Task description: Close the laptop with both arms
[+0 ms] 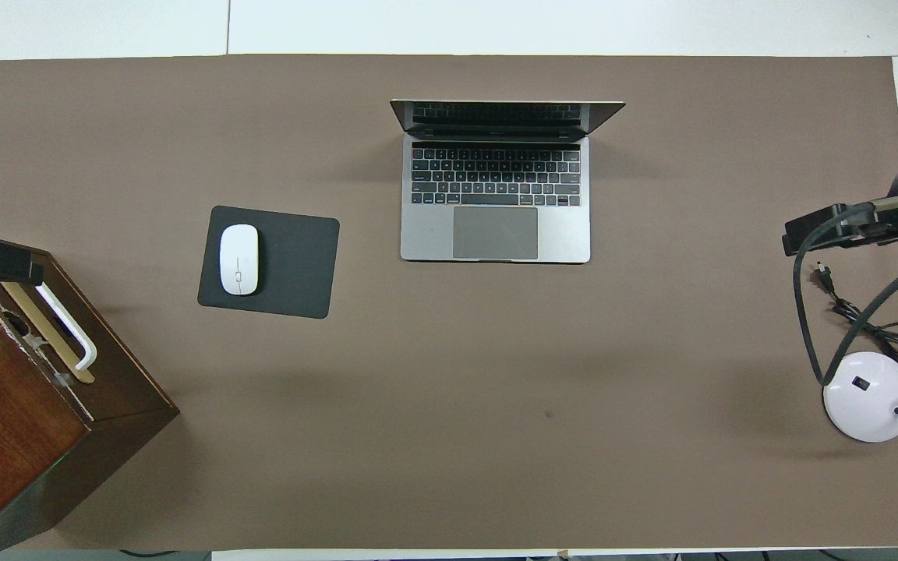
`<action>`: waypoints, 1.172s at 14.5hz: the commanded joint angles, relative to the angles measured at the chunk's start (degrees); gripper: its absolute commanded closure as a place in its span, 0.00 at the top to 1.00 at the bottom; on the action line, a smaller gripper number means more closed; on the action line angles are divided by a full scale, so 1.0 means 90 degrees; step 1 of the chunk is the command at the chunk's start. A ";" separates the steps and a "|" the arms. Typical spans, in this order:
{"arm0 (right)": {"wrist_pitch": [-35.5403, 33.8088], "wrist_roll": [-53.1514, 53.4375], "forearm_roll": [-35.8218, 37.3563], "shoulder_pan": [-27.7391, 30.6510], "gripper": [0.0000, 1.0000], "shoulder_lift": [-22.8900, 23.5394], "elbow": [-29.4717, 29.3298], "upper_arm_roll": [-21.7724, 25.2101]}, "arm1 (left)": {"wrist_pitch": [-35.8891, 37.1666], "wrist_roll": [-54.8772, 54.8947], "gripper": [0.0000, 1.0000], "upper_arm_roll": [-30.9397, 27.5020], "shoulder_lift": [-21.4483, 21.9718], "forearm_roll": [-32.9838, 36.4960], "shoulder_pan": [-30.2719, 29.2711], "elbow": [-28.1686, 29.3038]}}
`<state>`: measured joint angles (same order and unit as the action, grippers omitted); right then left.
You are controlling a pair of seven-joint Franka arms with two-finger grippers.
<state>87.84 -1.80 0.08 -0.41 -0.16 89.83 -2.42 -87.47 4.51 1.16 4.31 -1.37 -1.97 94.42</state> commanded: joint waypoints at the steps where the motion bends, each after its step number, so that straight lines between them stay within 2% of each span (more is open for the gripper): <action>1: 0.0113 -0.0142 0.0040 0.0016 1.00 -0.0109 0.0116 -0.0014 | -0.0135 -0.0081 1.00 0.0018 0.0185 0.0084 -0.0006 0.0202; 8: 0.0123 -0.0122 0.0040 0.0016 1.00 -0.0119 0.0077 0.0044 | -0.0135 -0.0052 1.00 0.0018 0.0185 0.0084 -0.0035 0.0202; 13: 0.0114 -0.0142 0.0040 0.0016 1.00 -0.0129 -0.0030 0.0396 | -0.0154 -0.0022 1.00 0.0018 0.0194 0.0084 -0.0006 0.0232; 17: 0.0201 -0.0277 0.0030 0.0006 1.00 -0.0158 -0.0098 0.0308 | -0.0154 -0.0081 1.00 0.0018 0.0195 0.0084 -0.0025 0.0251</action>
<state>88.13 -2.24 0.08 -0.41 -0.91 88.97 0.64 -87.64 4.50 1.15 4.32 -1.37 -1.98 94.47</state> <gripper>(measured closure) 0.000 0.000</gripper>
